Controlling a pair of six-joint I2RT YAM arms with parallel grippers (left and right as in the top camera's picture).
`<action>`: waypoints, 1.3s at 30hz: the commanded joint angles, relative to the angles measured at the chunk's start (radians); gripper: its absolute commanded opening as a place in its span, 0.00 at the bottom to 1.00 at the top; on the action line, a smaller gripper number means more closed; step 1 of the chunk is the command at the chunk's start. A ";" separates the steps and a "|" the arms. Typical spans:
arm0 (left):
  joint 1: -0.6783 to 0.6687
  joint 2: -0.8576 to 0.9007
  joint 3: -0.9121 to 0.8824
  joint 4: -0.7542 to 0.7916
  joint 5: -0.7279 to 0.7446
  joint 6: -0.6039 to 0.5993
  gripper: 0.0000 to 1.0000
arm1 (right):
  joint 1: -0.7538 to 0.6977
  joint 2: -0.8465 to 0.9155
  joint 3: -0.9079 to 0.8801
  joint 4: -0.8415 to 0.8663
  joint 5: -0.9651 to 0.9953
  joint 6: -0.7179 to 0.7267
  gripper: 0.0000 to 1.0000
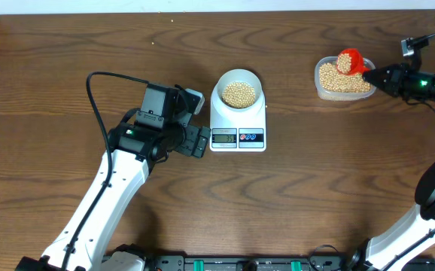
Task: Scoop item into bowl and weigh 50g on scale
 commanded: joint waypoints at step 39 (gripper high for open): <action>0.003 0.002 -0.004 0.000 0.009 0.003 0.91 | 0.507 0.006 0.019 0.135 0.011 0.084 0.01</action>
